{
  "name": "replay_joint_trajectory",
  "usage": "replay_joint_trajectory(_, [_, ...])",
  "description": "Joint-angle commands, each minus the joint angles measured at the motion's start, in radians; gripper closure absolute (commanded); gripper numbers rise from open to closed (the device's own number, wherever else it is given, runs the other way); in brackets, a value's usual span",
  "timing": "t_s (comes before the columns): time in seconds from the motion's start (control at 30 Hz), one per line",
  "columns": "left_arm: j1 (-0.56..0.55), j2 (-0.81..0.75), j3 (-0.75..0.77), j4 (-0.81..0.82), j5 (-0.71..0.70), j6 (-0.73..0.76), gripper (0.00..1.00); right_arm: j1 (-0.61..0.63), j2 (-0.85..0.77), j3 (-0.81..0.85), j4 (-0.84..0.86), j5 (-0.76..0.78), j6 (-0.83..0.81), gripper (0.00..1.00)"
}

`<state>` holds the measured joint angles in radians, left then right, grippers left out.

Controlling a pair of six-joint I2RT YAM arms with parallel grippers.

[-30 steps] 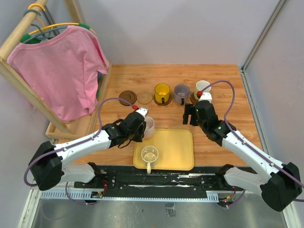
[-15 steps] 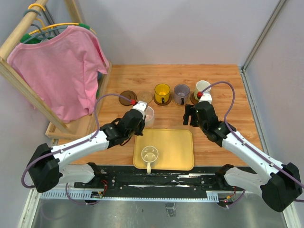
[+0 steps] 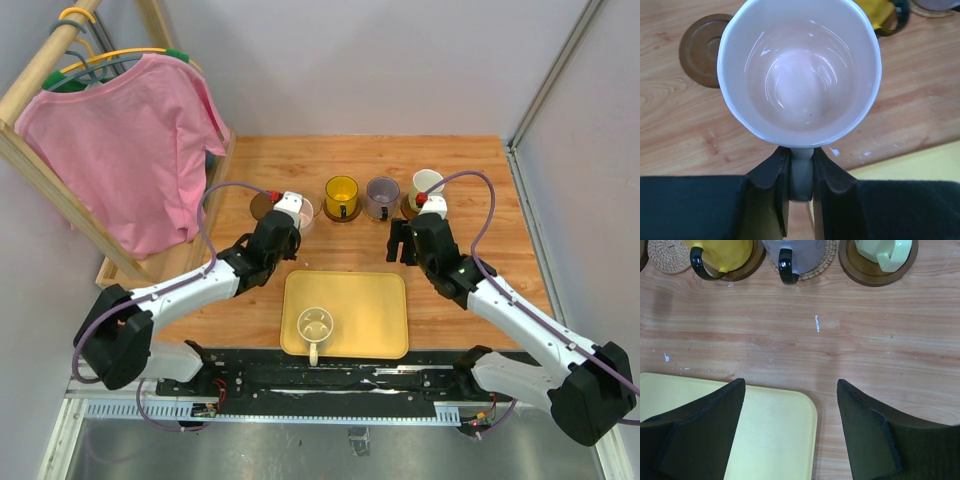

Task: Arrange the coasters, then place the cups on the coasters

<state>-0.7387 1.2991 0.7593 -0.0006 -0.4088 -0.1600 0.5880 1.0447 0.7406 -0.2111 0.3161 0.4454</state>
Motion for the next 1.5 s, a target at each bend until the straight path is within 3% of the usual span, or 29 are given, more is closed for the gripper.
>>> replay_joint_trajectory(0.0, [0.071,0.049,0.074,0.174,0.014,0.048,0.99,-0.016,-0.008,-0.011,0.011,0.053,-0.001,0.25])
replay_joint_trajectory(0.37, [0.208,0.276,0.222,0.240,0.146,0.074,0.99,-0.016,-0.007,0.006,0.000,0.076,0.005,0.25])
replay_joint_trajectory(0.67, [0.226,0.417,0.340,0.230,0.168,0.086,0.99,-0.017,-0.005,0.012,-0.007,0.073,0.010,0.26])
replay_joint_trajectory(1.47, [0.248,0.517,0.391,0.242,0.170,0.048,0.99,-0.016,0.027,0.022,-0.007,0.052,0.016,0.26])
